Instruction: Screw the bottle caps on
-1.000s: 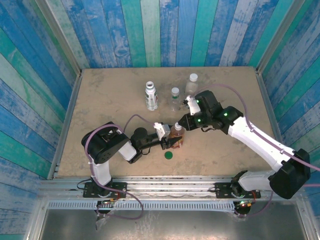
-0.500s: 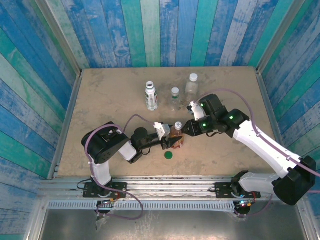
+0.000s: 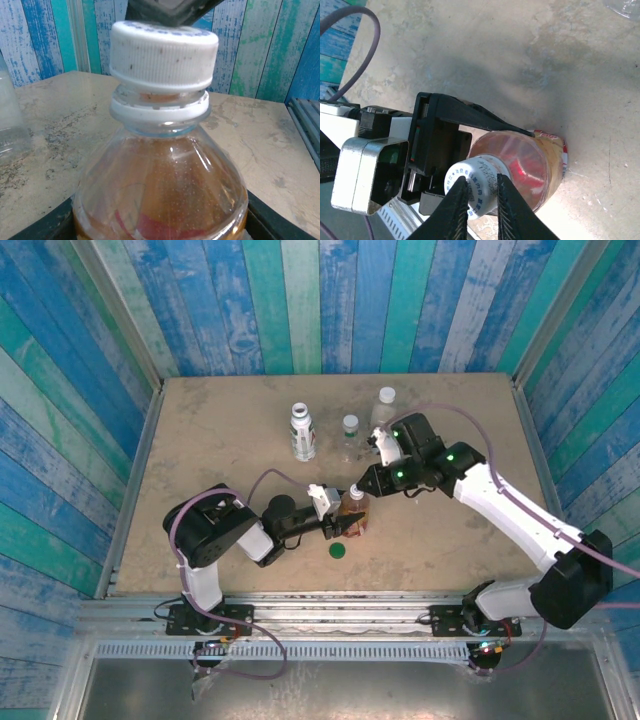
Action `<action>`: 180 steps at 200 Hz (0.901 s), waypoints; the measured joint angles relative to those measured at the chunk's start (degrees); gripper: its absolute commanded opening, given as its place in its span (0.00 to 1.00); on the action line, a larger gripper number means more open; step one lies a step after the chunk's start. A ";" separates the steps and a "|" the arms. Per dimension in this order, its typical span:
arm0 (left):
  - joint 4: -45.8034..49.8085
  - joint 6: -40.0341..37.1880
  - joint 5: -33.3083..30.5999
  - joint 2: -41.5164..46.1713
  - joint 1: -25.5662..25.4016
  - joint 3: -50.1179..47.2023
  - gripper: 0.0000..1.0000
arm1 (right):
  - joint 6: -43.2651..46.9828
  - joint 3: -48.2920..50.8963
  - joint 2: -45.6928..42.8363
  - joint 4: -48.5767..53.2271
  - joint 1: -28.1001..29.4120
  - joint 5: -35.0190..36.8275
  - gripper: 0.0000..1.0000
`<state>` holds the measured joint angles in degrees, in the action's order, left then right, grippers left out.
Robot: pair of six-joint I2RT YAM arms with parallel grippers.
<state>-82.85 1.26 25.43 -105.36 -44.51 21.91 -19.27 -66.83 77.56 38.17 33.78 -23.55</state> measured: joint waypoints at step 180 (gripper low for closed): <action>0.63 -0.52 0.17 0.07 0.00 0.28 0.55 | -0.04 4.15 -1.27 -5.07 -1.29 -4.94 0.23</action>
<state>-82.21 0.73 25.61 -105.30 -44.51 22.20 -19.31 -62.67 76.29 33.10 32.49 -28.49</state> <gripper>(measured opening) 0.606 0.246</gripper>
